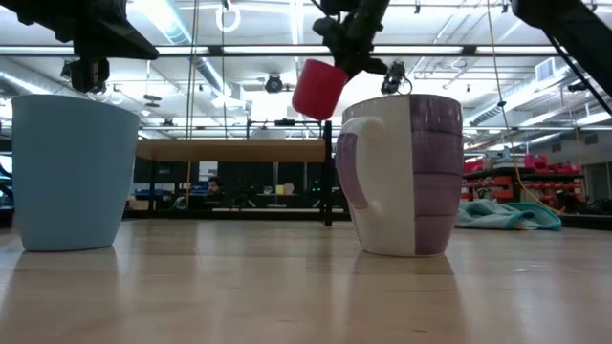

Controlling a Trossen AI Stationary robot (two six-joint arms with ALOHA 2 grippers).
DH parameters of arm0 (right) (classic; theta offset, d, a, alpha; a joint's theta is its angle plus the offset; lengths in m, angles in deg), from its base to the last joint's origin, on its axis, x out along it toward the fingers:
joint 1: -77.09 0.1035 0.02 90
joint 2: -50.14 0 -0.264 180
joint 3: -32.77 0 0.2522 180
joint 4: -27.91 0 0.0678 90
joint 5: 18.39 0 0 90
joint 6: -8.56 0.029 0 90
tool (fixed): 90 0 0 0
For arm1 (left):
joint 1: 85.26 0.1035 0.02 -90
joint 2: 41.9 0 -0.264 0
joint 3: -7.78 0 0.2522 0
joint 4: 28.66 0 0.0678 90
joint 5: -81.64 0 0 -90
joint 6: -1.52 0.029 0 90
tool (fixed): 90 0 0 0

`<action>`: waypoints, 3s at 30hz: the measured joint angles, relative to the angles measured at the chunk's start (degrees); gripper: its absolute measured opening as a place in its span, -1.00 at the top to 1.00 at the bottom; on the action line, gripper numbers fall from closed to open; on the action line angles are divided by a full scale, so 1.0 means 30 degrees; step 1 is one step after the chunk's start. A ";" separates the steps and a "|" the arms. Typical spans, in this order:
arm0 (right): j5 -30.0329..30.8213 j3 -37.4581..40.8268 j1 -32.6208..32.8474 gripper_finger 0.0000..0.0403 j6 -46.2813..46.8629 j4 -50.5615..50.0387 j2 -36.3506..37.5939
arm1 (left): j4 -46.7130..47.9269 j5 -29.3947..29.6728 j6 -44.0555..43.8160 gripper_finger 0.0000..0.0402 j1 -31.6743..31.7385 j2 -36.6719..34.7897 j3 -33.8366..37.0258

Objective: Stack small to large cups/mugs on shelf
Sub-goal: Put the orange cup on the shelf

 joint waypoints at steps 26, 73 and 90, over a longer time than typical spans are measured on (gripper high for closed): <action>0.2356 0.0044 0.6862 0.98 0.2418 -0.0225 -0.3022 | -0.0027 0.2533 0.0325 0.93 -0.0007 0.0974 0.0000; 0.1659 -0.0007 0.7273 0.98 0.5318 -0.0304 -0.4650 | 0.3386 0.0687 -0.6018 0.93 -0.1122 0.4116 0.0000; 0.2703 -0.0051 0.2203 0.98 0.3732 0.2870 -0.1092 | 0.2699 0.1043 -0.6614 0.91 -0.1115 0.4116 0.0000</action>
